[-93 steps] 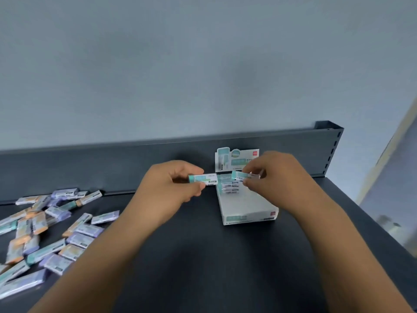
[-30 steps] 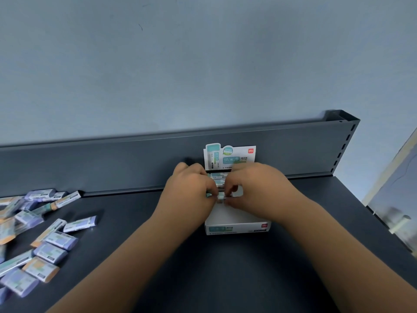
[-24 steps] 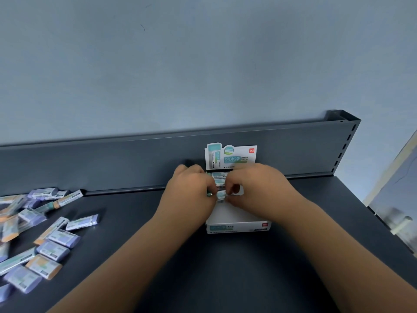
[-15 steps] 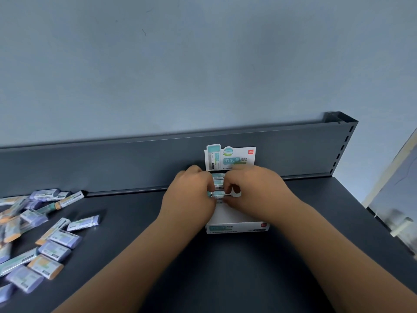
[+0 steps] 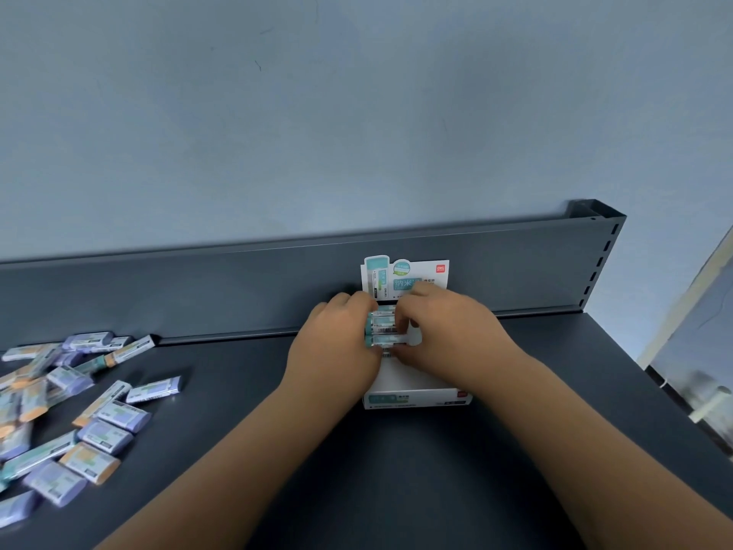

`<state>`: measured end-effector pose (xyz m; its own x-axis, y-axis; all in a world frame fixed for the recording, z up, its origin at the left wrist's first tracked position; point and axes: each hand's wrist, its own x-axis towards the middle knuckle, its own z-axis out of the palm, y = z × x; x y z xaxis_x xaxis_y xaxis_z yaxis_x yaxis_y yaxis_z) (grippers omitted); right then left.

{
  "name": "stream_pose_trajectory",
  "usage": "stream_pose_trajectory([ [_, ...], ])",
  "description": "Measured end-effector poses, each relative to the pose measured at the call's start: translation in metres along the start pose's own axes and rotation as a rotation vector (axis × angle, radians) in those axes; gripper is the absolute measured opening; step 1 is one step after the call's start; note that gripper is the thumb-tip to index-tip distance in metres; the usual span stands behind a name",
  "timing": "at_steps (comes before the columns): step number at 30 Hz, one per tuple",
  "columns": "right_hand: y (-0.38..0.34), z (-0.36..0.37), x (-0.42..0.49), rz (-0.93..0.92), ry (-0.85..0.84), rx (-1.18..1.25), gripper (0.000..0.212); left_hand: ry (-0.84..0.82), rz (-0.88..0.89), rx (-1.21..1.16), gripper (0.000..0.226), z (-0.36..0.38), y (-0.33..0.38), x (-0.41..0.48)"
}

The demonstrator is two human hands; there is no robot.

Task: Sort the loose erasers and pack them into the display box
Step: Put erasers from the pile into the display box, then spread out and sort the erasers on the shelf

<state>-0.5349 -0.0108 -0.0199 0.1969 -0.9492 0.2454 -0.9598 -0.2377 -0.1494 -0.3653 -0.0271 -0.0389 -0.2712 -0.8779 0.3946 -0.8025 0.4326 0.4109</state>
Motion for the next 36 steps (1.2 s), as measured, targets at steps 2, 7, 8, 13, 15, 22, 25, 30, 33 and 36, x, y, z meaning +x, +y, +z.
stream_pose_trajectory([
  [2, -0.004, -0.010, 0.000, 0.018, -0.027, 0.046, 0.039, -0.018, -0.047, -0.043, 0.038, -0.009, 0.006, -0.003],
  [7, -0.013, -0.049, -0.015, 0.059, -0.040, 0.073, 0.055, -0.055, -0.095, 0.088, 0.054, -0.046, 0.014, -0.014],
  [8, -0.016, -0.056, -0.022, 0.078, -0.037, 0.072, 0.057, -0.071, -0.089, 0.163, 0.058, -0.052, 0.015, -0.017],
  [13, -0.039, -0.060, -0.052, 0.157, -0.039, 0.107, 0.062, -0.082, -0.134, 0.383, 0.071, -0.069, 0.013, -0.037],
  [15, -0.049, -0.053, -0.057, 0.175, -0.046, 0.170, 0.062, -0.083, -0.176, 0.357, 0.072, -0.073, 0.010, -0.046],
  [22, -0.096, -0.035, -0.054, 0.232, -0.074, 0.236, 0.057, -0.120, -0.201, 0.398, 0.076, -0.102, -0.032, -0.072],
  [25, -0.126, -0.026, -0.050, 0.234, -0.082, 0.256, 0.057, -0.081, -0.183, 0.364, 0.079, -0.120, -0.057, -0.081],
  [30, -0.187, -0.003, -0.034, 0.278, -0.040, 0.304, 0.060, -0.098, -0.174, 0.321, 0.078, -0.156, -0.114, -0.095],
  [33, -0.224, 0.011, -0.024, 0.282, -0.033, 0.335, 0.060, -0.095, -0.184, 0.335, 0.067, -0.178, -0.148, -0.101],
  [36, -0.254, 0.020, -0.017, 0.269, -0.046, 0.339, 0.055, -0.086, -0.204, 0.338, 0.059, -0.194, -0.173, -0.106],
])
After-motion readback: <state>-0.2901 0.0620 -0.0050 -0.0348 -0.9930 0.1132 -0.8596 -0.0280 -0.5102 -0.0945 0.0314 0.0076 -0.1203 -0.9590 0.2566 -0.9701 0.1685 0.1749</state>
